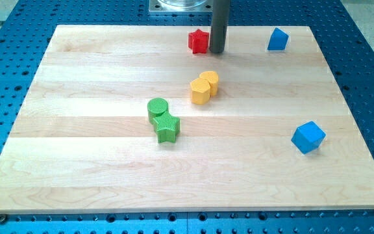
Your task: Push the triangle into the cube
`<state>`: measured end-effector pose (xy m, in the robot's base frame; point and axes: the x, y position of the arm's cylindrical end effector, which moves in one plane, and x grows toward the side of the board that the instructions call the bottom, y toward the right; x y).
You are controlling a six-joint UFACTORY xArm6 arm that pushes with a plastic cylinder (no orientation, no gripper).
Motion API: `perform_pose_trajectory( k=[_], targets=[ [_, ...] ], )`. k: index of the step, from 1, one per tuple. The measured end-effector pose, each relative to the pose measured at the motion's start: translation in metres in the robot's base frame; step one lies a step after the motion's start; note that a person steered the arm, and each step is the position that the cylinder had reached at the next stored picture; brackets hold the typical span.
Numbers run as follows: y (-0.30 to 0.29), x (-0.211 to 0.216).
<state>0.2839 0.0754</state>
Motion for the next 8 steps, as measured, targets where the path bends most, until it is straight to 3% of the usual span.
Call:
perform_pose_trajectory(
  k=[1,2,3,4,5,6,7,8],
  targets=[
    [0.021,0.03],
    [0.115,0.031],
    [0.193,-0.022],
    [0.177,-0.06],
    [0.112,-0.035],
    [0.076,0.057],
    [0.075,0.155],
    [0.087,0.115]
  ],
)
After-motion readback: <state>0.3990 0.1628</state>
